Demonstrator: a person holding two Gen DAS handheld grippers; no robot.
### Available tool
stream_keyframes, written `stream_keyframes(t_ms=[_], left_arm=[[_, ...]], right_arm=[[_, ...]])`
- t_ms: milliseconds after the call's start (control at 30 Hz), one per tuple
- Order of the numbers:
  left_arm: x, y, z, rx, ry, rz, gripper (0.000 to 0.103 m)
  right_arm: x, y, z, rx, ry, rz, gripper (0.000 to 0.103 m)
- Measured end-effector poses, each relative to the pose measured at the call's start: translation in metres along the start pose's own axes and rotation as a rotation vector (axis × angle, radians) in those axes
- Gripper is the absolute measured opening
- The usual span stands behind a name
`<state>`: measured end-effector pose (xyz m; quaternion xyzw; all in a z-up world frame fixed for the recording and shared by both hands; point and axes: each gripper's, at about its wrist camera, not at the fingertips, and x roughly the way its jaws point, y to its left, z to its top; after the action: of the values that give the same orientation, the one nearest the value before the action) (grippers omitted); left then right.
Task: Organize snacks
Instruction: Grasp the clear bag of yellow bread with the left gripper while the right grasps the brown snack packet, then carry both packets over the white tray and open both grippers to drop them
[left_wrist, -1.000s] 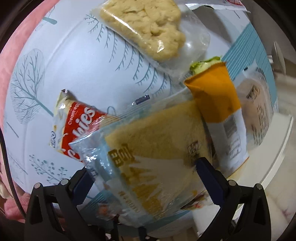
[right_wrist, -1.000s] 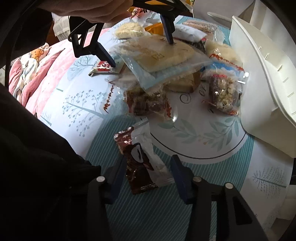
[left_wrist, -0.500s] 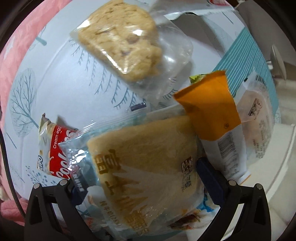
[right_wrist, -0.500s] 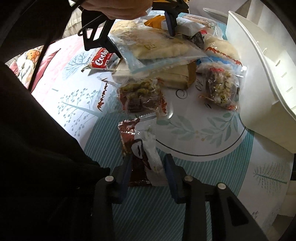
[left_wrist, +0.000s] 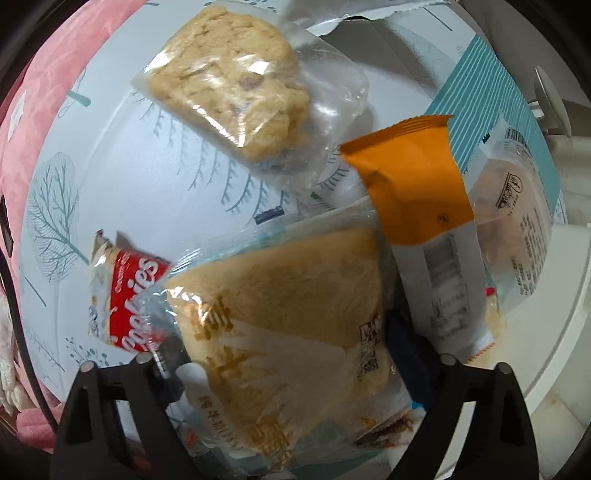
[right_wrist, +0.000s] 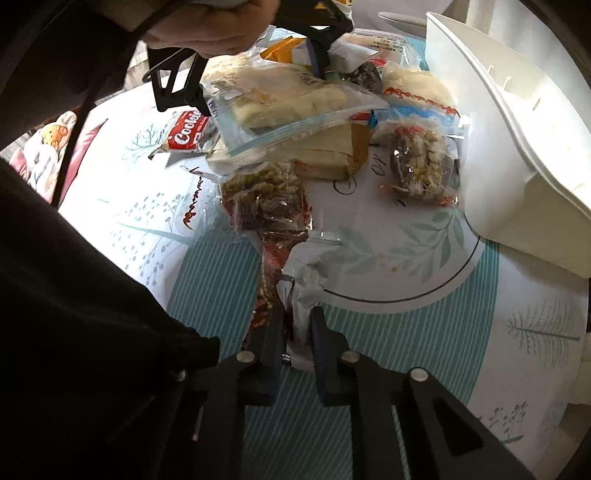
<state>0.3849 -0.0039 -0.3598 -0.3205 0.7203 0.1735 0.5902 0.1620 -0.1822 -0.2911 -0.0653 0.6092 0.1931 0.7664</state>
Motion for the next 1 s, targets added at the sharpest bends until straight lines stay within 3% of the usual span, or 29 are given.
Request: stream_keyframes(t_ms=[100,233,533,633,1000], left_arm=[[-0.002,0.009,0.0,-0.012,0.024,-0.03,0.083],[-0.014,0.014,-0.004,-0.017,0.017,-0.084,0.066],[-0.051,0.043,-0.019,0.042,-0.009,-0.181,0.06],[-0.072,0.053,-0.028,0.105,-0.053,-0.205,0.06],[-0.167,0.096,-0.111,0.403,-0.16,-0.294,0.06]], right_arm=[[-0.002,0.0,0.005,0.019,-0.002,0.001,0.011],[-0.012,-0.006,0.004,0.059,-0.01,-0.009,0.01],[-0.043,0.002,-0.005,0.129,-0.09,-0.056,0.009],[-0.06,0.009,-0.01,0.153,-0.136,-0.078,0.009],[-0.098,0.023,-0.043,0.298,-0.254,-0.113,0.009]])
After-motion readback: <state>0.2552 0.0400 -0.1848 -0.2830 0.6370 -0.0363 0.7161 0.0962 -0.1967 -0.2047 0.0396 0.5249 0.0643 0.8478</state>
